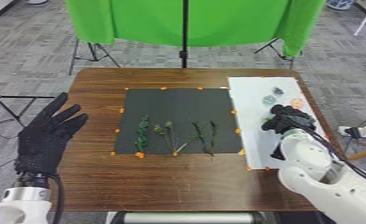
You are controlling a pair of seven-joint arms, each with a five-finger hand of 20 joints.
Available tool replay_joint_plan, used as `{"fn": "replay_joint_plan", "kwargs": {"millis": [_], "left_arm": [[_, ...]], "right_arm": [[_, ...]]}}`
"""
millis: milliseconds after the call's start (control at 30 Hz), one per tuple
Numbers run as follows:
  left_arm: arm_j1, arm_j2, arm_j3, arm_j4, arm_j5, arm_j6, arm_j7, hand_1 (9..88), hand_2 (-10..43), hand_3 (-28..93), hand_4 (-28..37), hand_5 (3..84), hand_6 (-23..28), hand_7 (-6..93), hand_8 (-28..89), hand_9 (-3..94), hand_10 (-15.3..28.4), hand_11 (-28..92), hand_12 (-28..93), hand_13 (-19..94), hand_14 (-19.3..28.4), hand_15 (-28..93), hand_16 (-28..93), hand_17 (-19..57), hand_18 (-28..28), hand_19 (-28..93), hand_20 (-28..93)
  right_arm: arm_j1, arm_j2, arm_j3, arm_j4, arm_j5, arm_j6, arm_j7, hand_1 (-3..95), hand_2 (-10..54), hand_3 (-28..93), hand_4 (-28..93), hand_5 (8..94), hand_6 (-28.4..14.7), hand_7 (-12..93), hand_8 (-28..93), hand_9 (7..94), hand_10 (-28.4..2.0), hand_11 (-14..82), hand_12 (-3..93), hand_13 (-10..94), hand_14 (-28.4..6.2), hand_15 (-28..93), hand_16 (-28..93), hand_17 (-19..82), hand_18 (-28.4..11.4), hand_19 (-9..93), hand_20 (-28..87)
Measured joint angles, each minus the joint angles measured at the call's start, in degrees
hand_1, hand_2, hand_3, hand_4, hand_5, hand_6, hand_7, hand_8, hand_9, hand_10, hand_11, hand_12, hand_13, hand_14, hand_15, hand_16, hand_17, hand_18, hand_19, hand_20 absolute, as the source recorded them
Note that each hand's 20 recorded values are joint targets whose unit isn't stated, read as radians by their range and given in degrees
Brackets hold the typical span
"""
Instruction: Arrange flowers
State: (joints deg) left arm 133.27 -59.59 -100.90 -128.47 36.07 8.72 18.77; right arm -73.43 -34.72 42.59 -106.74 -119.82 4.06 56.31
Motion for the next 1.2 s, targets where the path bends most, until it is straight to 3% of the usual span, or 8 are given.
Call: {"fn": "replay_joint_plan", "kwargs": {"millis": [67, 200, 300, 367, 567, 833, 967, 1200], "left_arm": [[-0.1, 0.04, 0.08, 0.0, -0.01, 0.0, 0.04, 23.9, 5.5, 80, -24.5, 35.5, 7.7, 13.0, -10, 34.5, 19.0, 22, 11, 27, 27.5, 51, -7, -6.7, 28.4, 54, 16], [-0.1, 0.11, 0.21, 0.01, -0.01, 0.0, 0.08, 24.0, 5.7, 79, -24.4, 35.7, 7.9, 12.8, -10, 34.6, 19.0, 23, 11, 27, 27.5, 51, -7, -6.7, 28.4, 54, 16], [-0.2, 0.12, 0.3, 0.09, -0.01, -0.01, 0.08, 24.0, 5.7, 79, -24.3, 35.7, 7.9, 12.7, -10, 34.6, 19.0, 23, 11, 27, 27.5, 51, -7, -6.7, 28.4, 54, 16], [-0.4, 0.12, 0.45, 0.14, -0.03, -0.01, 0.08, 24.0, 5.7, 79, -24.3, 35.7, 7.9, 12.7, -10, 34.6, 19.1, 23, 11, 27, 27.5, 51, -7, -6.7, 28.4, 54, 16], [-0.7, 0.24, 0.73, 0.34, -0.1, -0.02, 0.17, 23.9, 5.7, 79, -24.3, 35.8, 7.9, 12.7, -10, 34.6, 19.1, 23, 11, 27, 27.5, 51, -7, -6.7, 28.4, 54, 16], [-0.3, 0.27, -0.21, 0.28, -0.13, 0.0, 0.19, 23.9, 5.6, 80, -24.4, 35.7, 7.9, 12.7, -10, 34.6, 19.0, 22, 11, 27, 27.5, 51, -7, -6.7, 28.4, 54, 16], [-0.2, 0.5, -0.65, 0.25, -0.17, 0.04, 0.32, 23.9, 5.6, 80, -24.5, 35.6, 7.8, 12.7, -10, 34.5, 19.0, 22, 11, 27, 27.5, 51, -7, -6.7, 28.4, 54, 16], [-0.7, 1.38, -1.19, 0.2, -0.33, 0.13, 0.75, 23.8, 5.6, 79, -24.8, 35.2, 7.5, 13.0, -10, 34.3, 19.0, 22, 11, 27, 27.5, 51, -7, -6.7, 28.4, 54, 16]], "right_arm": [[2.4, 0.0, -3.6, 0.9, -1.5, 2.0, 1.3, 34.1, -9.5, 75, -28, 47.9, 0.2, 18, -14, 60.0, -20.0, 38.5, 14.3, 62, -13.8, 78, 9, 28, -28.3, 89, 39], [6.9, 0.0, -11.3, 2.6, -5.9, 7.9, 4.9, 43.0, -9.5, 74, -28, 64.9, 2.2, 20, -12, 68.4, -15.5, 40.3, 15.6, 69, -10.3, 75, 12, 31, -27.8, 91, 35], [10.6, 0.0, -17.1, 4.1, -8.9, 11.4, 5.8, 52.9, -9.5, 64, -28, 78.7, 2.3, 21, -1, 79.0, -9.7, 31.5, 27.9, 73, -7.8, 74, 14, 33, -26.3, 92, 34], [13.4, 0.0, -21.4, 5.4, -10.2, 13.1, 5.8, 57.3, -9.5, 62, -28, 86.3, 2.4, 22, 2, 85.0, -7.7, 28.7, 33.3, 76, -6.4, 74, 16, 34, -25.6, 92, 33], [16.7, -0.1, -24.8, 6.1, -10.9, 14.4, 5.0, 58.7, -9.5, 63, -28, 89.4, 1.7, 20, 5, 88.8, -7.3, 26.3, 35.2, 79, -5.3, 74, 17, 35, -24.9, 93, 34], [10.2, 0.2, -14.9, 2.0, -11.6, 14.6, 2.0, 57.9, -9.5, 66, -28, 90.5, 1.1, 19, 6, 90.2, -7.2, 26.2, 36.1, 80, -5.0, 74, 18, 35, -24.8, 93, 38], [10.0, -0.2, -14.1, -1.5, -11.2, 15.0, -3.2, 57.3, -9.5, 67, -28, 90.5, 1.0, 19, 6, 90.3, -7.1, 25.9, 36.6, 80, -5.1, 74, 18, 35, -24.6, 93, 39], [19.2, -9.5, -22.2, 0.8, -7.2, 13.2, -12.6, 56.4, -9.5, 68, -28, 89.5, 0.9, 19, 7, 89.1, -7.0, 26.6, 37.5, 78, -5.4, 76, 19, 33, -23.9, 93, 41]]}}
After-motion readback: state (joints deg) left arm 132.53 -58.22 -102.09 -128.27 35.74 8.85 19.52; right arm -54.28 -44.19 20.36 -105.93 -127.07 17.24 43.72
